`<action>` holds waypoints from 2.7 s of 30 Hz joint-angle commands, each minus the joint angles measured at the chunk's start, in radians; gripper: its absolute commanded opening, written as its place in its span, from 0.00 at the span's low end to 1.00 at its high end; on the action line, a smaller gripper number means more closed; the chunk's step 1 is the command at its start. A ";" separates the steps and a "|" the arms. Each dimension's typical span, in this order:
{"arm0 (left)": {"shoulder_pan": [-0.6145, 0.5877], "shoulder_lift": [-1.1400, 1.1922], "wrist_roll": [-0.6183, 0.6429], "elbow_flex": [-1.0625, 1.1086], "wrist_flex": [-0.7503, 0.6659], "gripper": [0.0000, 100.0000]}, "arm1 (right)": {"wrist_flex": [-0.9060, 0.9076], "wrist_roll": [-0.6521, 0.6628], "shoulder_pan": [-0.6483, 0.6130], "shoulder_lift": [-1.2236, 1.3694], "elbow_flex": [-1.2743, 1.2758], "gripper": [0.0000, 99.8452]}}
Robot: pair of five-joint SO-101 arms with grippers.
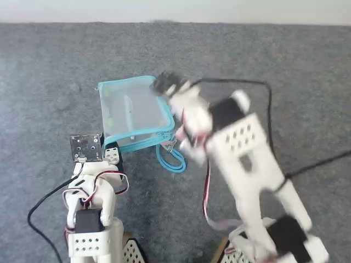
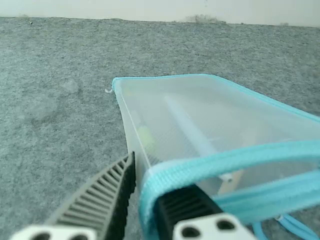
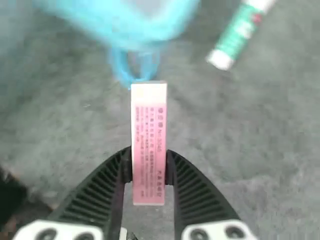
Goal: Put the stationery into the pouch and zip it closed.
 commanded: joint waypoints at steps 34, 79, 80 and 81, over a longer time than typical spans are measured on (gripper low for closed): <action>0.003 -0.018 -0.008 -0.010 0.000 0.01 | -0.076 -0.187 -0.148 0.664 -0.647 0.01; 0.009 -0.020 -0.040 -0.010 0.000 0.01 | -0.176 -0.210 -0.151 0.602 -0.778 0.13; 0.009 -0.020 -0.040 -0.010 0.000 0.01 | -0.177 -0.206 -0.153 0.604 -0.778 0.13; 0.009 -0.020 -0.040 -0.010 0.000 0.01 | -0.179 -0.206 -0.153 0.604 -0.778 0.13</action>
